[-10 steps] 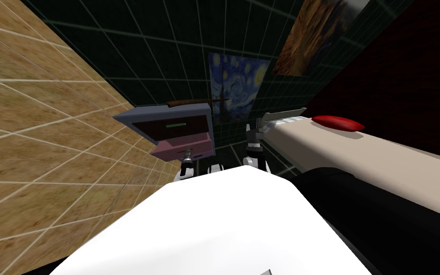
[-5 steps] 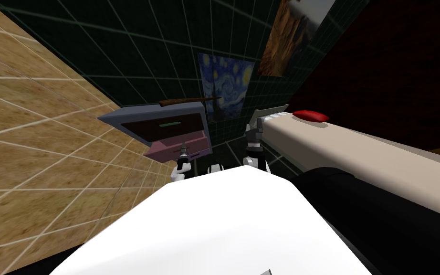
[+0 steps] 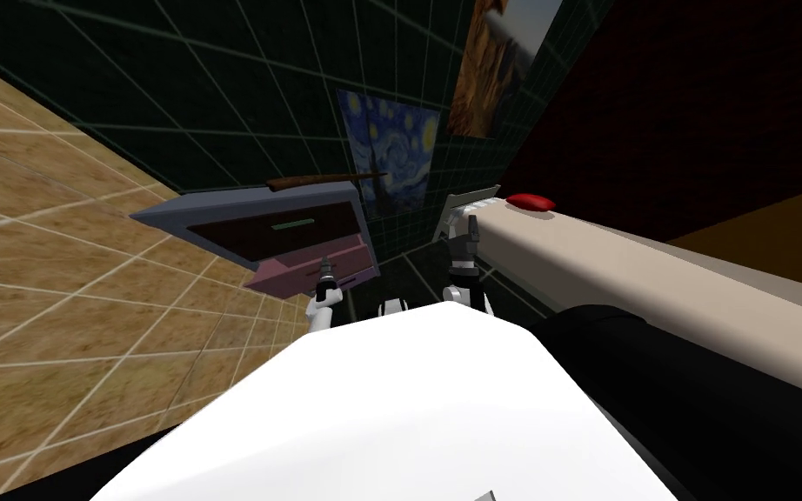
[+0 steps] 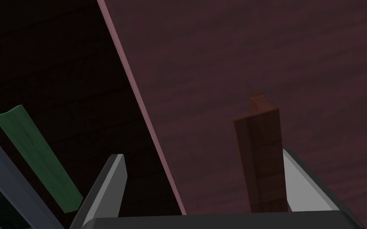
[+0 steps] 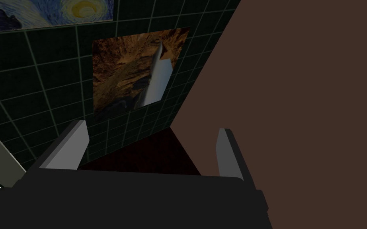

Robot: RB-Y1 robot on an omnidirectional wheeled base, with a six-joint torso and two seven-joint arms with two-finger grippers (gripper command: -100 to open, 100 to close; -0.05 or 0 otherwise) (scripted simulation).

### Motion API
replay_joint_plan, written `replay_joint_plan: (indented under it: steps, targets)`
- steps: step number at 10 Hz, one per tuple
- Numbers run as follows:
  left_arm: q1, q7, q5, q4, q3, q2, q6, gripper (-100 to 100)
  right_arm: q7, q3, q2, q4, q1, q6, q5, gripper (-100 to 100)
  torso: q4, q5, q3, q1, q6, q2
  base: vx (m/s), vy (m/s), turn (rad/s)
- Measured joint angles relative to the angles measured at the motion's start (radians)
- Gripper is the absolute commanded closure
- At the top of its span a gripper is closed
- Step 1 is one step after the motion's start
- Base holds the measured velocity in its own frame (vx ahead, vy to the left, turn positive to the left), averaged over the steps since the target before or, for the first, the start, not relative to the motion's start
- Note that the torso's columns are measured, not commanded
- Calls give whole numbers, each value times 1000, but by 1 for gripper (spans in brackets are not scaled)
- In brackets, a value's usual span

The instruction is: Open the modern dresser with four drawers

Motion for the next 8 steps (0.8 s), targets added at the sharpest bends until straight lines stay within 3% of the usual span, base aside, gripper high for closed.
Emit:
replay_joint_plan:
  steps: [2,3,8]
  targets:
    - [-21,-3,2,11,22,-1,15,-100,0,0,0,0,0,0,0,0,1,-3,-1,-1,-4,-1,-36,4,-4]
    - [-20,-3,2,15,23,-2,16,0,0,0,0,0,0,0,0,0,-1,-1,-2,0,-4,-3,0,0,0]
    - [-13,-2,2,21,23,-5,22,0,0,0,0,0,0,0,0,0,-5,3,-3,5,-3,-5,0,0,0]
